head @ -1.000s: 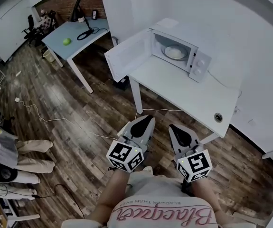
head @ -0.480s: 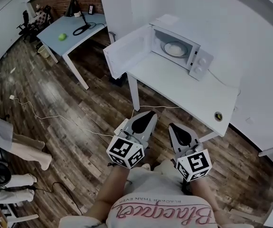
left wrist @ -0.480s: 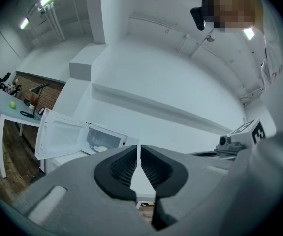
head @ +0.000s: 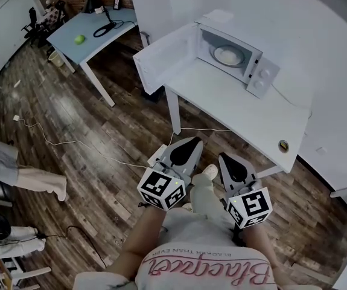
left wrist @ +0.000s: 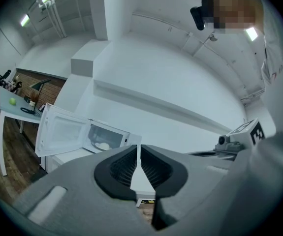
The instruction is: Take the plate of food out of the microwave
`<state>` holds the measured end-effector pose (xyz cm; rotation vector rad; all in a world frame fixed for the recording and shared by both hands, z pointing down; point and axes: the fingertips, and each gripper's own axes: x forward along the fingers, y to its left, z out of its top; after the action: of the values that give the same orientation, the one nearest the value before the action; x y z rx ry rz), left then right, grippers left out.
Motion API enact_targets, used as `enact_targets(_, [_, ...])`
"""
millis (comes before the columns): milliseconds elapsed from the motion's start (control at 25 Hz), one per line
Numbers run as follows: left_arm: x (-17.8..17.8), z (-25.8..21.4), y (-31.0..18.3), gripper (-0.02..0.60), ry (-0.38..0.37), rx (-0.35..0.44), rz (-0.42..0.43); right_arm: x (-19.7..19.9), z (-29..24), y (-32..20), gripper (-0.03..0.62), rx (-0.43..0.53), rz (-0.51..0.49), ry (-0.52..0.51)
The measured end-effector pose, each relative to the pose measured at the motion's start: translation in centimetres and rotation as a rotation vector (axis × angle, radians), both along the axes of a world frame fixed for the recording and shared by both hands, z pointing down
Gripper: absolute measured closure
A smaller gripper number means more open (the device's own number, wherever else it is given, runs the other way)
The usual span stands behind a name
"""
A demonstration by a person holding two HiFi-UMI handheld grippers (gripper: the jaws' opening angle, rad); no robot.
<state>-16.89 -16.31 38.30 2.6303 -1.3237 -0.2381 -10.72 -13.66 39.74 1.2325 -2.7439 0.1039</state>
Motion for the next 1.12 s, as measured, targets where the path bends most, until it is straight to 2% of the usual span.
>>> enact_targets(480, [-1.0,-0.4,-4.2,0.552,-0.026,0.009,-0.002,-0.4,-0.2,-4.7,0.588,-0.002,0.016,-0.019])
enact_targets(1120, [0.7,0.1,-13.0,0.552,-0.041,0.007,0.008,1.2,0.2,-14.0,0.588,-0.023,0.040,-0.040])
